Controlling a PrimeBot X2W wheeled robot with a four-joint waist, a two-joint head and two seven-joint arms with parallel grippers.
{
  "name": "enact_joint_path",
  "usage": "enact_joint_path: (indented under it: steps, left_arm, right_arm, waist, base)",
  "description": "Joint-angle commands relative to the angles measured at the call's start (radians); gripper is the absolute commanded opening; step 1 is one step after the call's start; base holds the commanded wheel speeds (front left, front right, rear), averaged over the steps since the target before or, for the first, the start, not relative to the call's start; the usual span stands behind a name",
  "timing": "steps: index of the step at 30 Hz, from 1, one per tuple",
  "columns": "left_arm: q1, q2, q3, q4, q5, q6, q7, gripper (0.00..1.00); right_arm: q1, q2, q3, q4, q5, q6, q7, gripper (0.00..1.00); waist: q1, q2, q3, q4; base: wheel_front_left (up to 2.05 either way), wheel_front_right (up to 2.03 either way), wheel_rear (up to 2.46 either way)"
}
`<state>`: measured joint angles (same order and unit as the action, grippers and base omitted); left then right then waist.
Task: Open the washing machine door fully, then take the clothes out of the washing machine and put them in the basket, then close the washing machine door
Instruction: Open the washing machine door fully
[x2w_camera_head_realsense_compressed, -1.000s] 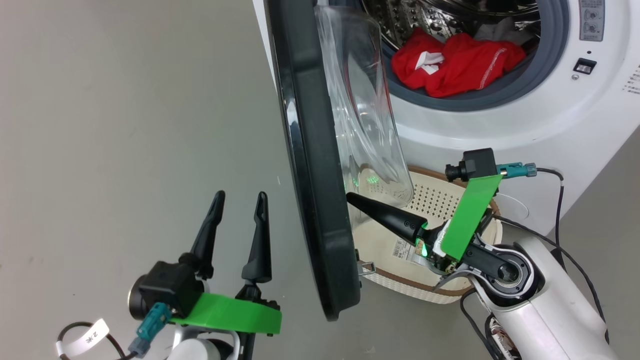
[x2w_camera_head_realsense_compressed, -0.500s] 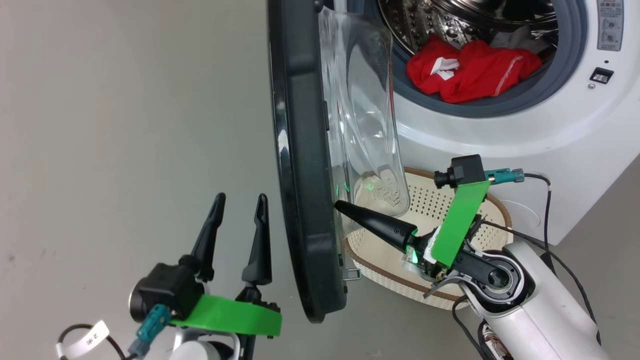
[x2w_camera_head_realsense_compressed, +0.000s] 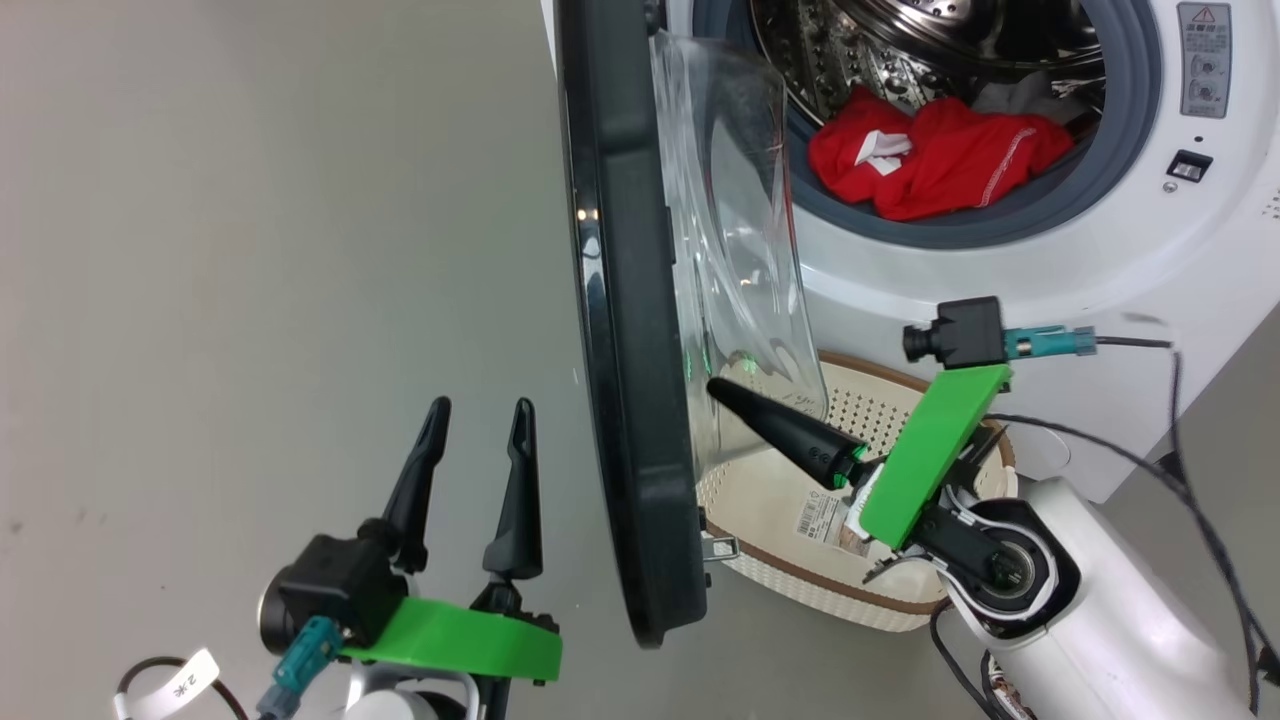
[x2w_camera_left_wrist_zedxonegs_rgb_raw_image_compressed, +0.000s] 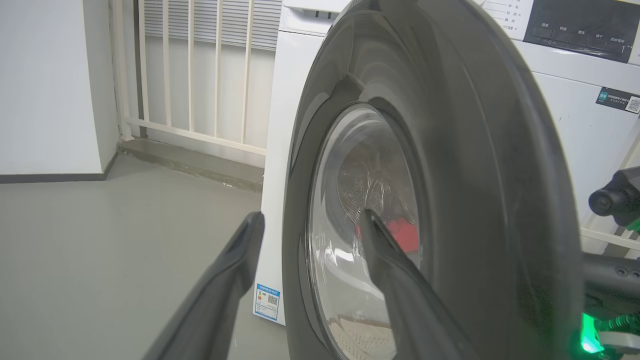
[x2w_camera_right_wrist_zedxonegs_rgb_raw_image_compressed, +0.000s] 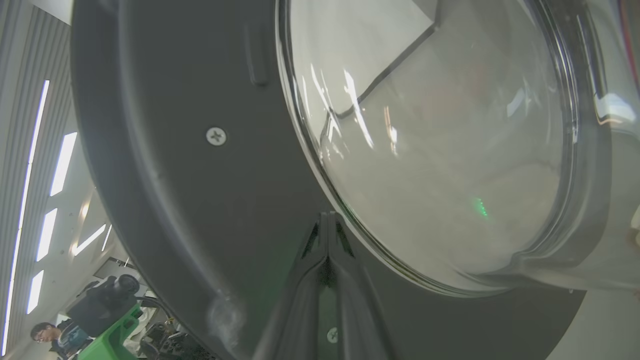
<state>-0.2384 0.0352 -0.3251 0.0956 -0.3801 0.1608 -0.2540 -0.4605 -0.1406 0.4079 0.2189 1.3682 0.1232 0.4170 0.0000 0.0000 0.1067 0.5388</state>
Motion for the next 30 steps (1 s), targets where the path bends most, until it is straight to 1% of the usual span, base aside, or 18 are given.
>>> enact_joint_path:
  steps: [1, 2, 7, 14, 17, 19, 23, 24, 25, 28, 30]
  left_arm:
    - [0.004, 0.015, 0.036, -0.021, -0.001, -0.001, -0.008, 1.00]
    - [0.006, 0.015, 0.039, -0.020, 0.001, -0.003, -0.008, 1.00]
    - [0.020, 0.015, 0.048, -0.015, 0.014, -0.018, -0.008, 1.00]
    - [0.039, 0.015, 0.063, -0.017, 0.033, -0.040, -0.008, 1.00]
    - [0.046, 0.015, 0.068, -0.020, 0.039, -0.046, -0.008, 1.00]
    - [0.051, 0.015, 0.070, -0.022, 0.043, -0.048, -0.008, 1.00]
    - [0.055, 0.015, 0.078, -0.029, 0.048, -0.054, -0.008, 1.00]
    - [0.056, 0.015, 0.080, -0.031, 0.049, -0.054, -0.008, 1.00]
    - [0.056, 0.015, 0.080, -0.031, 0.049, -0.054, -0.008, 1.00]
    - [0.058, 0.015, 0.083, -0.039, 0.054, -0.054, -0.008, 1.00]
    - [0.060, 0.015, 0.086, -0.046, 0.058, -0.052, -0.008, 1.00]
  right_arm:
    - [0.000, 0.010, 0.010, -0.042, -0.035, 0.008, -0.021, 0.77]
    - [0.010, 0.008, 0.007, -0.054, -0.076, 0.008, -0.042, 1.00]
    - [0.075, 0.018, -0.029, -0.087, -0.256, 0.008, -0.142, 1.00]
    - [0.149, 0.037, -0.087, -0.106, -0.575, 0.008, -0.330, 1.00]
    - [0.164, 0.025, -0.114, -0.104, -0.795, 0.008, -0.428, 1.00]
    - [0.175, 0.033, -0.151, -0.096, -0.935, 0.008, -0.490, 1.00]
    - [0.196, 0.062, -0.230, -0.088, -1.148, 0.008, -0.577, 1.00]
    - [0.202, 0.069, -0.249, -0.090, -1.192, 0.008, -0.594, 1.00]
    - [0.202, 0.069, -0.249, -0.090, -1.192, 0.008, -0.594, 1.00]
    - [0.224, 0.084, -0.304, -0.103, -1.284, 0.008, -0.627, 1.00]
    - [0.239, 0.088, -0.335, -0.115, -1.318, 0.008, -0.643, 1.00]
  waist:
    - [0.0000, 0.0000, -0.005, -0.001]
    - [0.0000, 0.0000, -0.007, -0.001]
    - [0.0000, 0.0000, -0.029, -0.005]
    - [0.0000, 0.0000, -0.052, -0.012]
    - [0.0000, 0.0000, -0.055, -0.016]
    - [0.0000, 0.0000, -0.055, -0.019]
    - [0.0000, 0.0000, -0.051, -0.022]
    - [0.0000, 0.0000, -0.051, -0.023]
    - [0.0000, 0.0000, -0.051, -0.023]
    - [0.0000, 0.0000, -0.049, -0.024]
    - [0.0000, 0.0000, -0.048, -0.025]
  base:
    - [0.00, 0.00, 0.00]
    - [0.00, 0.00, 0.00]
    - [0.00, 0.00, 0.00]
    - [0.00, 0.00, 0.00]
    - [0.00, 0.00, 0.00]
    - [0.00, 0.00, 0.00]
    - [0.00, 0.00, 0.00]
    - [0.00, 0.00, 0.00]
    - [0.00, 0.00, 0.00]
    - [0.00, 0.00, 0.00]
    - [0.00, 0.00, 0.00]
